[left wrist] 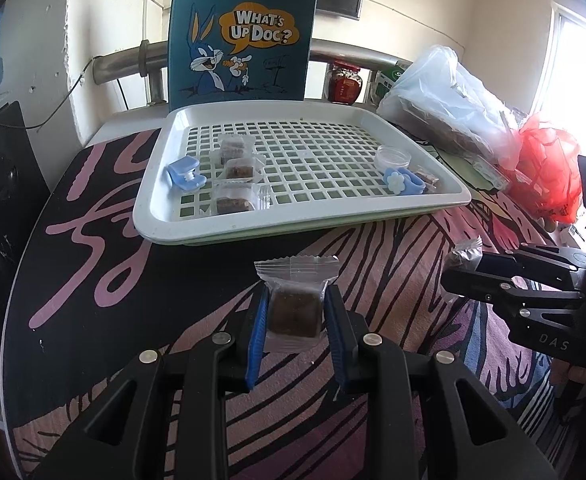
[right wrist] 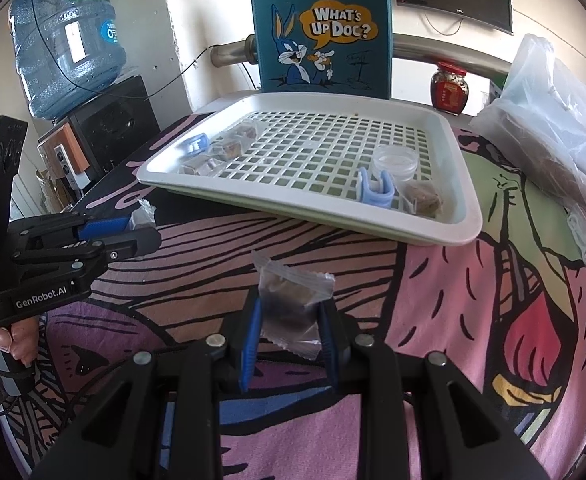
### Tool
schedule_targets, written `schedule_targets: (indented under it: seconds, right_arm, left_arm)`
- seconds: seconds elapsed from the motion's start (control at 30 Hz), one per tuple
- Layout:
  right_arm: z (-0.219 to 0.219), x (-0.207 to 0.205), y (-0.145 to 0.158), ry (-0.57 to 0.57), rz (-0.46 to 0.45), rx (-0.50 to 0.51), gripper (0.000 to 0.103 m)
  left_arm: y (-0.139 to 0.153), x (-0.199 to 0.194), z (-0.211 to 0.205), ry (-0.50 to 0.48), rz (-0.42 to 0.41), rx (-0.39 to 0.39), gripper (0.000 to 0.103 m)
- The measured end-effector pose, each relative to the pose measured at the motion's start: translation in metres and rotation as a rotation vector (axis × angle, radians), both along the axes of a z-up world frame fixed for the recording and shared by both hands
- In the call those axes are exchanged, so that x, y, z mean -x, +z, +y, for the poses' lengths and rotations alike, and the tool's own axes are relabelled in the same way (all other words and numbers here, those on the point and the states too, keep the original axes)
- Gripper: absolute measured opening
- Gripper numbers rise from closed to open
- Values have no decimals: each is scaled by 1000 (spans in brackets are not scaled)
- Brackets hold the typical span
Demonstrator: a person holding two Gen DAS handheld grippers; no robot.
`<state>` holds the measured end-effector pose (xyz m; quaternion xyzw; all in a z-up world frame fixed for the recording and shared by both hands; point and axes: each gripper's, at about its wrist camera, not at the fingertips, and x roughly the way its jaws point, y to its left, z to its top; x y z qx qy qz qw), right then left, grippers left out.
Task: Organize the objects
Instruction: 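Hold the two clear bags in front of the tray with both tools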
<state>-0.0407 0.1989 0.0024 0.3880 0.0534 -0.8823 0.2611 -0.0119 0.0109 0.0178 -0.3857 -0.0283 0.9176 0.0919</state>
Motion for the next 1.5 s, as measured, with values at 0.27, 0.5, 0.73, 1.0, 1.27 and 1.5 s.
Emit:
schedule_targets:
  seconds: [0.27,0.5,0.73,1.0,1.27,1.5]
  right_arm:
    - [0,-4,3,7,21,10,27]
    - [-3,-6,4,26,29,8,27]
    - [-2,-7,4,22,28,15,27]
    - [-2,-7,4,21,28,17,27]
    - [-2,-7,4,21,28,17,27]
    - [-1,-7,4,22,27,19,27]
  left_arm:
    - [0,0,0,2,-4,-5,27]
    - [-2,1,-1,1,-9,-8,27]
    - [-3,1,-2,5,-15,-15,27]
    - [-4,2,-3,7,-22,-19,27]
    - [-4,2,-4,7,-23,-20,27]
    - [-4,2,-4,7,-22,-20,27]
